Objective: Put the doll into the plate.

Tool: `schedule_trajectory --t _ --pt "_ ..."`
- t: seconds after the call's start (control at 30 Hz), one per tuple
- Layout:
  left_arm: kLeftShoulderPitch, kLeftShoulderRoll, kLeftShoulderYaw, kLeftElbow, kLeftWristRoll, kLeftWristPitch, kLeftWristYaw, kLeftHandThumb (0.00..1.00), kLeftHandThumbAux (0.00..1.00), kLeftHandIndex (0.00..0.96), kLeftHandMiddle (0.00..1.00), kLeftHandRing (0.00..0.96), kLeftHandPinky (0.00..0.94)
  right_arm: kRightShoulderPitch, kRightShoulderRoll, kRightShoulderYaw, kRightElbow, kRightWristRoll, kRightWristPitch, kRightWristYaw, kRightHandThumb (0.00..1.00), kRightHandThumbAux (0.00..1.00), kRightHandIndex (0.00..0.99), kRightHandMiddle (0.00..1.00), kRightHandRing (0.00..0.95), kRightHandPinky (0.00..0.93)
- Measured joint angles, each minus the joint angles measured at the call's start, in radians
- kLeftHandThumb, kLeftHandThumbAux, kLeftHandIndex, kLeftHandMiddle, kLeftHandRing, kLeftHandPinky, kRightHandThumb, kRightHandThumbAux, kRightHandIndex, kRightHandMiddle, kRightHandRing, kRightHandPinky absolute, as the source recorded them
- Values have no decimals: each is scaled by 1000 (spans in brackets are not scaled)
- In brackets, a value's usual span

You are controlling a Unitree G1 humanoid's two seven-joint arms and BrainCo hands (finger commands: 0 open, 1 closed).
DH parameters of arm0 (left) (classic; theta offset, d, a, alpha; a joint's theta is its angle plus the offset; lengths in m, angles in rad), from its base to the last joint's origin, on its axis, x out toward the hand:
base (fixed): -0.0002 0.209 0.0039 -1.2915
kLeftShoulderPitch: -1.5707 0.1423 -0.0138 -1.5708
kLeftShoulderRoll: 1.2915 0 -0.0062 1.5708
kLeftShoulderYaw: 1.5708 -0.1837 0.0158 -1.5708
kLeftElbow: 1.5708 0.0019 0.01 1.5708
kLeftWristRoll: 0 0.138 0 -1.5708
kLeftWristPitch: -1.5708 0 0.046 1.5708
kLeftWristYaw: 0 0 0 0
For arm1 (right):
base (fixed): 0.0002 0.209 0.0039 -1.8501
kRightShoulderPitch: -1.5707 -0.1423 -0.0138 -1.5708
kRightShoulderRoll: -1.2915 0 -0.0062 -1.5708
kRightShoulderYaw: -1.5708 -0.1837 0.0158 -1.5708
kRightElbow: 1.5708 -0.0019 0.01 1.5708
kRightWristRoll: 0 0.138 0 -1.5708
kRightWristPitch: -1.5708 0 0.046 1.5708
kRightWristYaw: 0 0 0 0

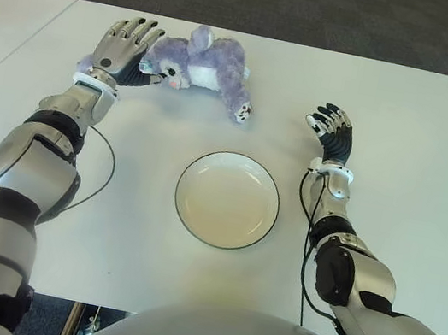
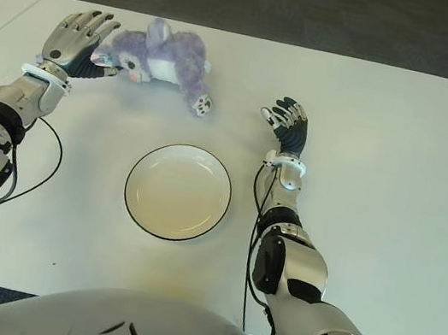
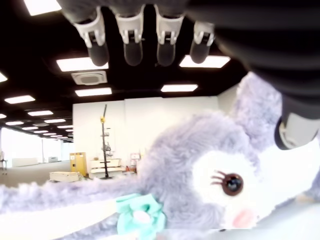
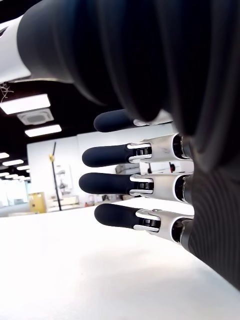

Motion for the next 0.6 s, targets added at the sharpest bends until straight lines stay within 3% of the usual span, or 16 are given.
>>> schedule_trajectory --t 0.6 --pt "-50 4 -204 37 178 35 -13 134 480 0 0 0 0 0 0 3 0 -2 0 -26 160 832 299 308 309 318"
